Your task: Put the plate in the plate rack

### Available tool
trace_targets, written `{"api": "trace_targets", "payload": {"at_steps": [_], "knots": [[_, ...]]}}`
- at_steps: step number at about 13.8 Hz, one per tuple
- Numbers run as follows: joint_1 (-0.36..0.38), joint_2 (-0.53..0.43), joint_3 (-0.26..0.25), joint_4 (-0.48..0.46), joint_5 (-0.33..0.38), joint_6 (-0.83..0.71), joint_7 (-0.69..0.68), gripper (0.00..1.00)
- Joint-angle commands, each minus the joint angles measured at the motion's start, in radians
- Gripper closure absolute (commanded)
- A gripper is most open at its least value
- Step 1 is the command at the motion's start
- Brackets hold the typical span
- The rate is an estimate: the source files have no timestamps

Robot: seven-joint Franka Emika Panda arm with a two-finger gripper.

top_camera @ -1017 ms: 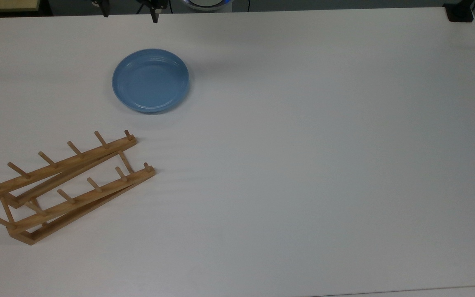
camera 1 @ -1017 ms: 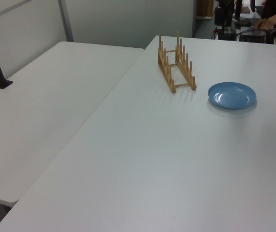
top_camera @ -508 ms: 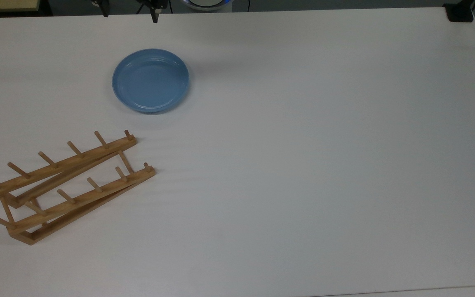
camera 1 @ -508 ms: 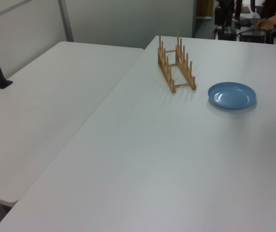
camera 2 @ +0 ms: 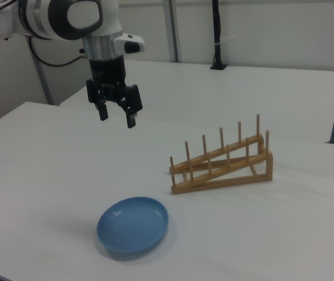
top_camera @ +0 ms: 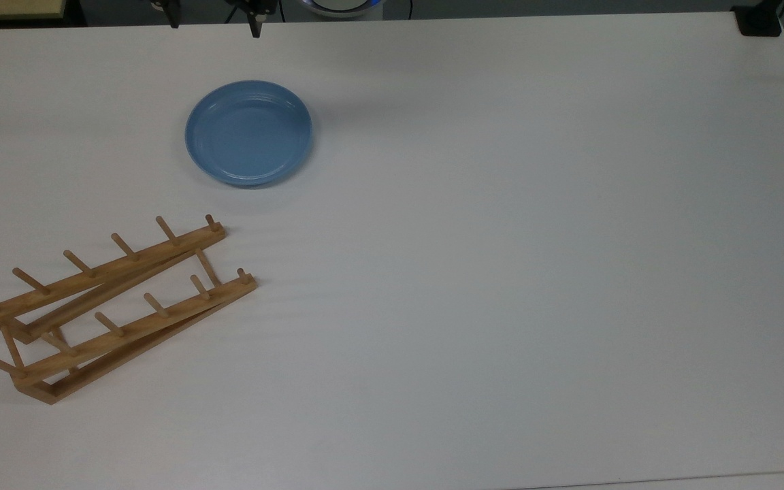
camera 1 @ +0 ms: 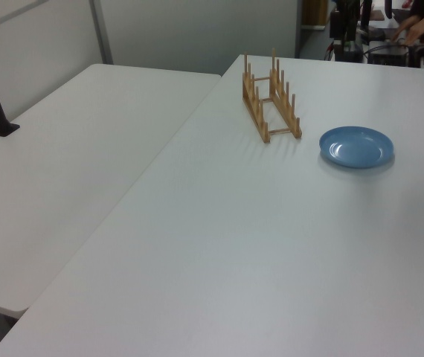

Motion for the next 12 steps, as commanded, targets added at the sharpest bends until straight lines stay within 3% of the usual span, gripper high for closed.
{"api": "trace_targets", "payload": {"at_steps": [1,6,8,12], "knots": [[0.007,0.006,-0.008,0.008,-0.004,-0.025,-0.005,0.00],[-0.008,0.061,-0.012,0.002,0.002,0.024,-0.033,0.00],[-0.045,0.104,-0.011,0.002,0.011,0.033,-0.131,0.00],[-0.112,0.224,-0.011,-0.001,0.051,0.038,-0.387,0.11]]}}
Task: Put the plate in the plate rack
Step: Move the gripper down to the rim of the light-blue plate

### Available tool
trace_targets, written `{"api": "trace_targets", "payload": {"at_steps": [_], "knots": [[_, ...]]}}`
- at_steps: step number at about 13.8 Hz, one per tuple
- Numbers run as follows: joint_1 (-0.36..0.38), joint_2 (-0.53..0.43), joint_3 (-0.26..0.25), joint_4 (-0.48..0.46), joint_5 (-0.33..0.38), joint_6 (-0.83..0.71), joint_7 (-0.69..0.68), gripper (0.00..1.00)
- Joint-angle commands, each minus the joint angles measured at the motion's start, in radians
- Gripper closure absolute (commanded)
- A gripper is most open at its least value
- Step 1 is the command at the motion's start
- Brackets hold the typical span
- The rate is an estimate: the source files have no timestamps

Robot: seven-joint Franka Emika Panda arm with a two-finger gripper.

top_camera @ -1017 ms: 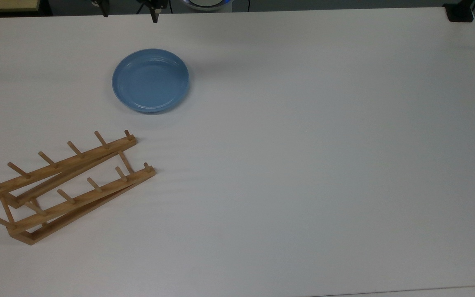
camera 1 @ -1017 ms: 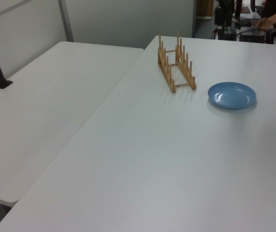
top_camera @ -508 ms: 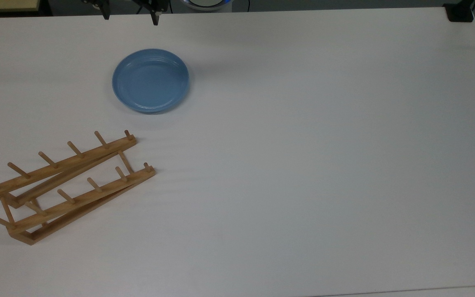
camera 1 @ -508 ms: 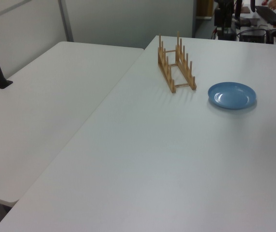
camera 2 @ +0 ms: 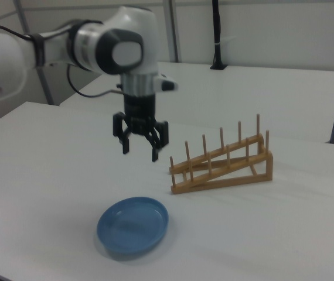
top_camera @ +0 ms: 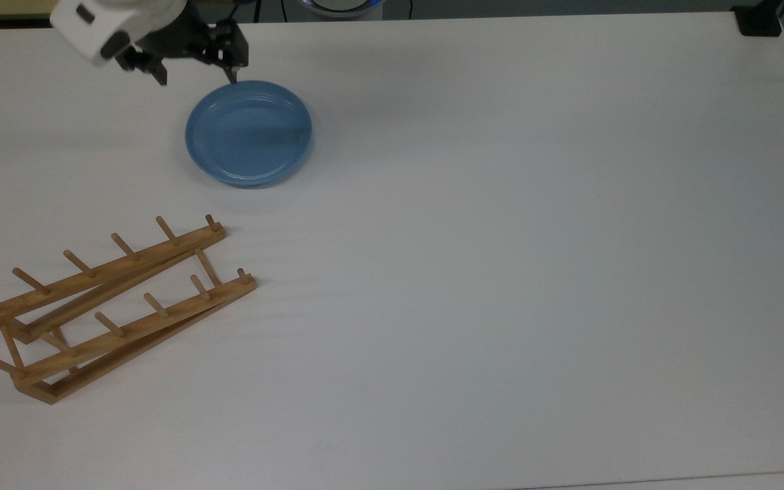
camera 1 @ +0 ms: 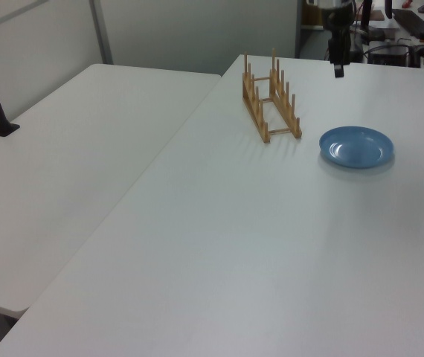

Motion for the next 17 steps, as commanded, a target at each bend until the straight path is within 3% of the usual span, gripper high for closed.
{"api": "trace_targets", "payload": {"at_steps": [1,6,9,12,15,17], "knots": [[-0.036,0.077,-0.007,-0.009,0.035,0.020,-0.188,0.11],[-0.057,0.148,-0.014,-0.044,0.035,0.021,-0.463,0.09],[-0.054,0.151,-0.034,-0.079,0.037,0.073,-0.488,0.04],[-0.039,0.151,-0.097,-0.143,0.096,0.205,-0.488,0.11],[-0.030,0.181,-0.113,-0.170,0.114,0.279,-0.485,0.17],[-0.018,0.195,-0.113,-0.171,0.127,0.299,-0.477,0.26]]}}
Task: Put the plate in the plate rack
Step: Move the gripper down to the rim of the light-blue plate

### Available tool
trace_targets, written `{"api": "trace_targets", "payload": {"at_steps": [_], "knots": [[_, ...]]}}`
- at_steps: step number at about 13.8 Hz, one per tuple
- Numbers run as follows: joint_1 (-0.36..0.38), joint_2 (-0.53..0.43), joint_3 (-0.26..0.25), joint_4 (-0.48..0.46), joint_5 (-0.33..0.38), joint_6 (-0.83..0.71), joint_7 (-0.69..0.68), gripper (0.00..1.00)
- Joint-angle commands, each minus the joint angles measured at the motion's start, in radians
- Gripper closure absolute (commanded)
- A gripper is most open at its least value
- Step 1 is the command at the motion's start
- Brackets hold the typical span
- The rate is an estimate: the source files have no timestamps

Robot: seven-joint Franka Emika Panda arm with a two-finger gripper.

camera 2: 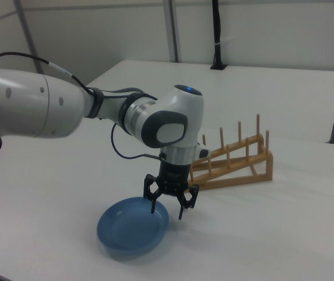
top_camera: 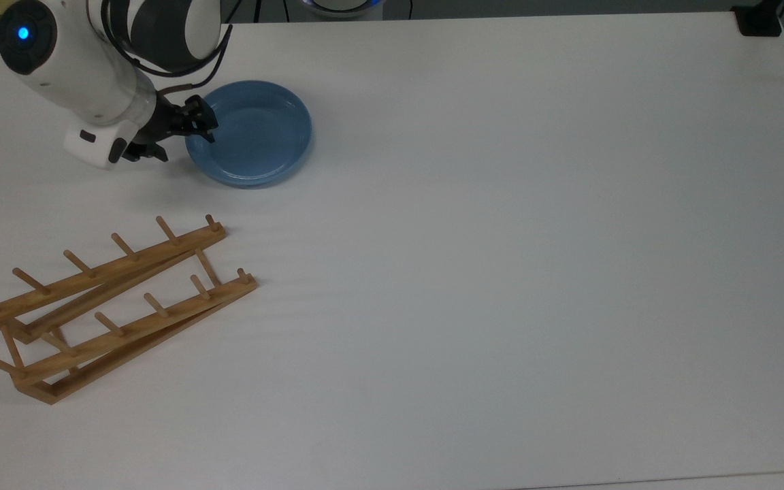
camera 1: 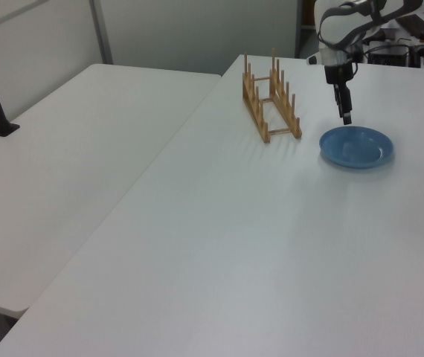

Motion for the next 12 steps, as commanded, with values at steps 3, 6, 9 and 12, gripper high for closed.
{"api": "trace_targets", "payload": {"at_steps": [3,6,9,12], "knots": [[0.062,0.026,-0.024,-0.022,0.035,0.077,0.009,0.43],[0.063,0.026,-0.022,-0.022,0.035,0.074,0.007,0.85],[0.064,0.026,-0.021,-0.022,0.033,0.068,-0.002,1.00],[0.064,0.024,-0.021,-0.022,0.023,0.063,-0.007,1.00]]}}
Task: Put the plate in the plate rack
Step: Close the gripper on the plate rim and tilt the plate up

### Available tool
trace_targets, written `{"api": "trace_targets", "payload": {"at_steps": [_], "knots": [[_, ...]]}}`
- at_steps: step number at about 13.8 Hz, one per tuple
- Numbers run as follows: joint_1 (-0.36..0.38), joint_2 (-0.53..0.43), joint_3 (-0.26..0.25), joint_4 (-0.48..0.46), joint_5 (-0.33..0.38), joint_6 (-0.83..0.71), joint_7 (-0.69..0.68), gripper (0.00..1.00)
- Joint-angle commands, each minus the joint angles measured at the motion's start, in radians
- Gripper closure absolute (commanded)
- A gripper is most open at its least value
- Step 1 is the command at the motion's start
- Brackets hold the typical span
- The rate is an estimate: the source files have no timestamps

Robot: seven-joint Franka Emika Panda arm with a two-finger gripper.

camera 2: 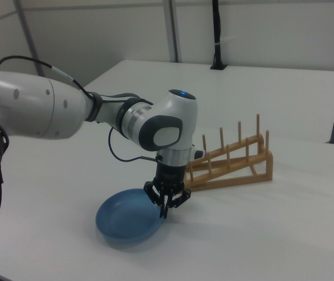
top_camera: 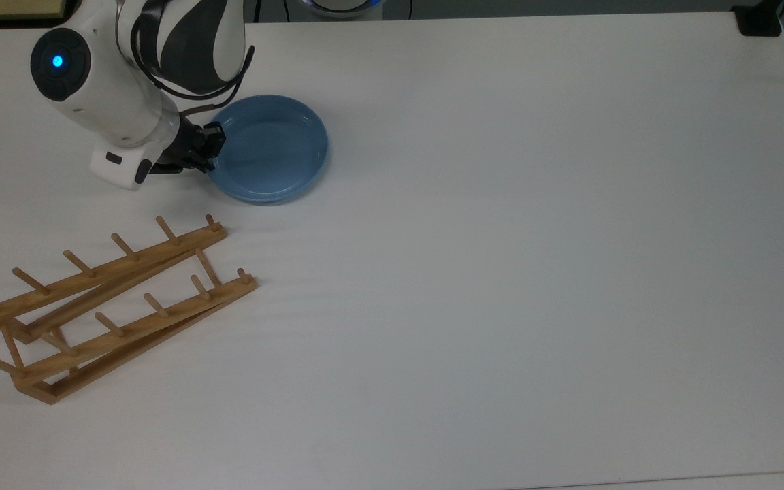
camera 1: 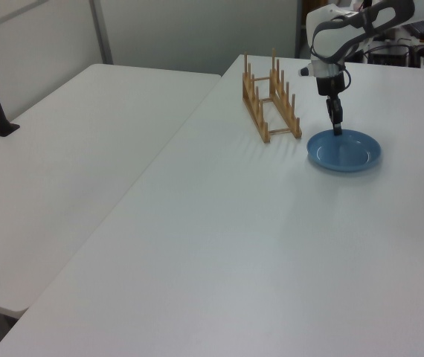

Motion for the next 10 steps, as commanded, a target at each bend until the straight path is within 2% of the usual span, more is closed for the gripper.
{"api": "trace_targets", "payload": {"at_steps": [1,4,10], "knots": [[0.023,-0.015,-0.020,-0.019,0.006,0.008,-0.013,1.00],[0.035,-0.032,-0.020,-0.008,0.006,-0.033,-0.021,1.00],[0.055,-0.193,-0.013,0.026,0.004,-0.067,0.048,1.00]]}}
